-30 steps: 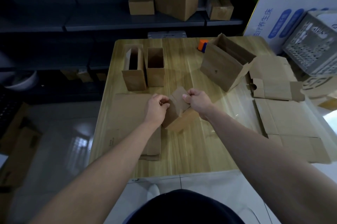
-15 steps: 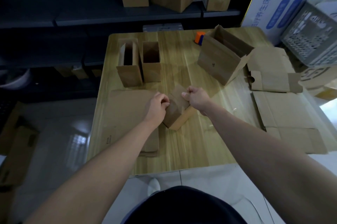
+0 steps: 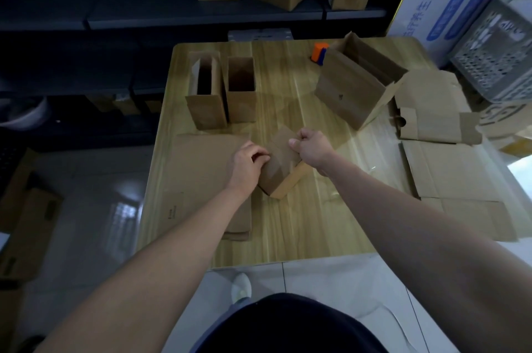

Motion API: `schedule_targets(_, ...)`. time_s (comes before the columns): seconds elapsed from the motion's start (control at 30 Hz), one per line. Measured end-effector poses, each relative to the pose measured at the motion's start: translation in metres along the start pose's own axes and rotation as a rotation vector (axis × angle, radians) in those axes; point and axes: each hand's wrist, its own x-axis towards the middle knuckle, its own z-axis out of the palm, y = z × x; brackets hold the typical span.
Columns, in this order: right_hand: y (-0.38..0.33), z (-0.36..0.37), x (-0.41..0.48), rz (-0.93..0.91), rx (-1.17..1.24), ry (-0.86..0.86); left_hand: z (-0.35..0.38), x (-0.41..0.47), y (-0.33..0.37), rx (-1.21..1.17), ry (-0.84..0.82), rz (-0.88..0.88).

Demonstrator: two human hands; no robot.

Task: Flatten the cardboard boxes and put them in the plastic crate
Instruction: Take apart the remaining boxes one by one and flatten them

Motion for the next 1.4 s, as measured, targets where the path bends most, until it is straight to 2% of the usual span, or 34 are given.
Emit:
schedule_targets(0.17,-0.003,0.004,0.003,0.009,-0.039,0.004,0.004,0.010,0.001,0.108,-0.054,-0.057)
schedule_targets(0.23,-0.002,0.004,0.006,0.012,-0.054,0.027,0.002,0.011,0.001,0.163,-0.106,-0.037)
schedule_targets(0.3,0.001,0.001,0.011,0.037,-0.066,0.081,0.000,0.008,0.004,0.118,-0.160,0.007)
schedule_targets(0.4,0.006,-0.008,0.015,0.099,-0.034,0.153,-0.006,0.003,0.019,-0.134,-0.149,-0.062)
schedule_targets(0.53,0.009,-0.029,0.018,0.161,0.047,0.251,-0.029,0.011,0.033,-0.618,0.066,-0.311)
schedule_targets(0.7,-0.001,-0.034,0.023,0.182,0.141,0.264,-0.035,0.024,0.037,-0.858,0.234,-0.708)
schedule_targets(0.73,-0.003,-0.034,0.023,0.203,0.167,0.265,-0.036,0.026,0.033,-0.830,0.228,-0.755)
schedule_targets(0.8,-0.004,-0.035,0.023,0.215,0.207,0.258,-0.039,0.027,0.027,-0.637,0.075,-0.753)
schedule_targets(0.9,-0.004,-0.036,0.023,0.187,0.238,0.260,-0.038,0.026,0.024,-0.266,-0.206,-0.628)
schedule_targets(0.97,-0.004,-0.038,0.021,0.179,0.219,0.260,-0.035,0.026,0.028,-0.179,-0.287,-0.557)
schedule_targets(1.03,-0.003,-0.041,0.018,0.165,0.072,0.190,-0.033,0.028,0.032,-0.237,-0.267,-0.538)
schedule_targets(1.1,-0.007,-0.043,0.012,0.091,-0.210,0.080,-0.030,0.031,0.033,-0.315,-0.197,-0.517)
schedule_targets(1.2,-0.032,-0.038,0.005,-0.228,-0.439,-0.131,-0.026,0.036,0.041,-0.273,-0.162,-0.478)
schedule_targets(1.27,-0.046,-0.030,0.005,-0.393,-0.754,-0.220,-0.021,0.040,0.050,-0.300,-0.186,-0.449)
schedule_targets(1.33,-0.050,-0.025,0.006,-0.447,-1.015,-0.183,-0.017,0.041,0.058,-0.331,-0.199,-0.412)
schedule_targets(1.4,-0.049,-0.024,0.005,-0.477,-1.114,-0.057,-0.016,0.041,0.062,-0.365,-0.190,-0.385)
